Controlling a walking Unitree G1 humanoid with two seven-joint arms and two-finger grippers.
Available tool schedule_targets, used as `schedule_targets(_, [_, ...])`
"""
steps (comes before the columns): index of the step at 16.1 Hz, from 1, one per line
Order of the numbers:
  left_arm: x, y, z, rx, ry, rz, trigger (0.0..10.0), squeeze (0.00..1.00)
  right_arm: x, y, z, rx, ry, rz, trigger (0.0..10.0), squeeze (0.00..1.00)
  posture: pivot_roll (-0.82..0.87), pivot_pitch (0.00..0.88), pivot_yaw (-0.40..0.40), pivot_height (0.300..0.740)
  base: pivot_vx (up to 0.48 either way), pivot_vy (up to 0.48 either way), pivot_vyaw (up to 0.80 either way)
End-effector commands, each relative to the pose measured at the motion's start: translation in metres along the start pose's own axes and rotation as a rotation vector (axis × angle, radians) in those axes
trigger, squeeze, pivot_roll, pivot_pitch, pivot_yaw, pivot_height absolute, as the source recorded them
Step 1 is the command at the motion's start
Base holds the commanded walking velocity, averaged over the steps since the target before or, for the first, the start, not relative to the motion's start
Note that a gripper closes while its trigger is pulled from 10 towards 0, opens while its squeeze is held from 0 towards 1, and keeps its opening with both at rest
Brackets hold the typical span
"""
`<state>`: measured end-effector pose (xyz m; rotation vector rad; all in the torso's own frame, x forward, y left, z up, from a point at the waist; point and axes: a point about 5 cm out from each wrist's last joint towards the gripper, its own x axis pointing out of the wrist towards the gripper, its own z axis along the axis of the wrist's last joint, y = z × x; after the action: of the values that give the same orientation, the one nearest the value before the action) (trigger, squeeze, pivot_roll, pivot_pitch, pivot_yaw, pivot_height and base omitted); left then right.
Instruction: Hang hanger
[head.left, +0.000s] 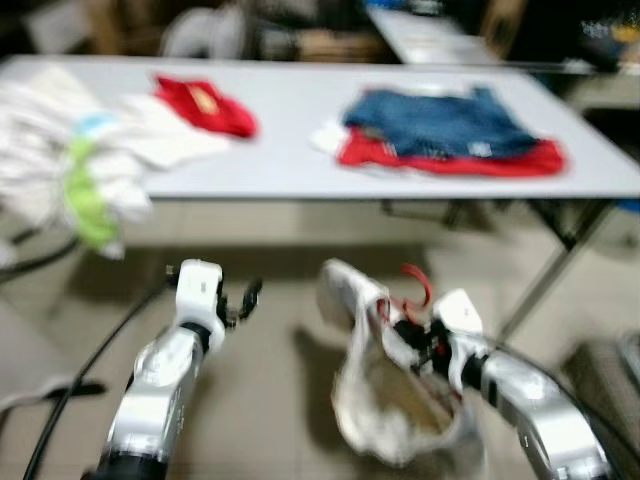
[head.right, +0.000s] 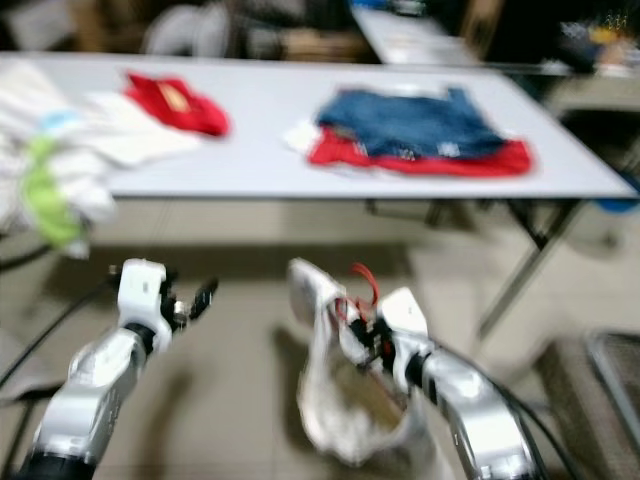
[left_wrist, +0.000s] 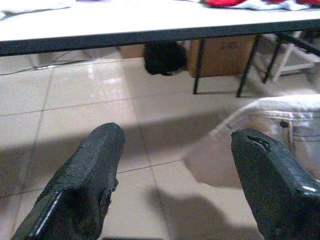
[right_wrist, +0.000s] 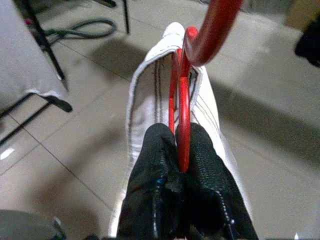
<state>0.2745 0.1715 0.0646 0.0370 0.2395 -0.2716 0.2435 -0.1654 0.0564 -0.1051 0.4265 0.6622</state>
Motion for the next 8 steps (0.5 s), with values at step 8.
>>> schedule_targets(8, [0.0030, -0.0098, 0.0014, 0.019, 0.003, -0.050, 10.0, 0.00, -0.0061, -0.0075, 0.0043, -0.037, -0.027, -0.001, 10.0, 0.00, -0.11, 0.000, 0.019, 0.740, 0.375, 0.000, 0.71])
